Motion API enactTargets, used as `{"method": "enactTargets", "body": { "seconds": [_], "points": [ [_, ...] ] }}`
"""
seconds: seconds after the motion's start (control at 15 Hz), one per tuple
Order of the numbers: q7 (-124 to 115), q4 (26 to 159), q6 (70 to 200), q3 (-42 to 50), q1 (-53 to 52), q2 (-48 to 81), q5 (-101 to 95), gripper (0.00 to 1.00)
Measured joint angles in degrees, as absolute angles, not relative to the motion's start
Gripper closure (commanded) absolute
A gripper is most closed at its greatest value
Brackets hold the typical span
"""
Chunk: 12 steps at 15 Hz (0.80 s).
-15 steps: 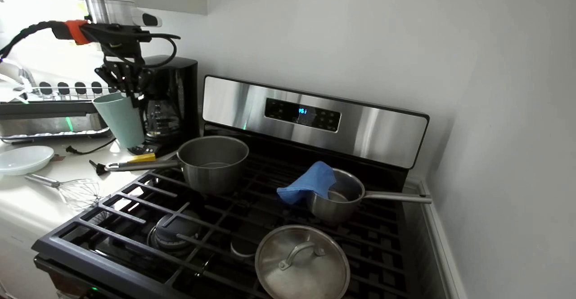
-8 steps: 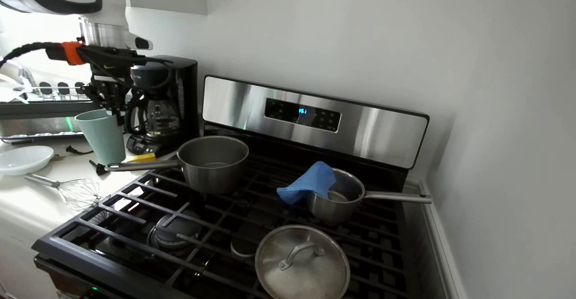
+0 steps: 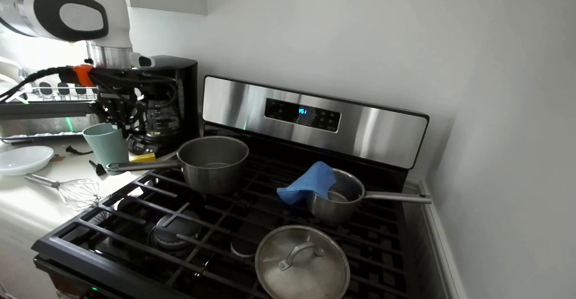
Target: Remove the lid from the silver pot, put it on the stove, pour the water in the cup into the silver pot on the left side of the stove and then put the lid on the same pot
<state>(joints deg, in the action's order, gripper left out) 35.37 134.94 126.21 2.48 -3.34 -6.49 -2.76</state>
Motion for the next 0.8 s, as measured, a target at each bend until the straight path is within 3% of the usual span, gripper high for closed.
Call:
{"method": "enactTargets", "body": {
  "seconds": [0.67,0.73,0.8],
  "points": [
    [36.4,135.0,131.8,0.3,-3.3,0.0,0.1,0.98],
    [36.4,135.0,132.2,0.3,-3.2,0.4,0.1,0.71],
    [36.4,135.0,132.4,0.3,-3.2,0.7,0.1,0.69]
  ]
}}
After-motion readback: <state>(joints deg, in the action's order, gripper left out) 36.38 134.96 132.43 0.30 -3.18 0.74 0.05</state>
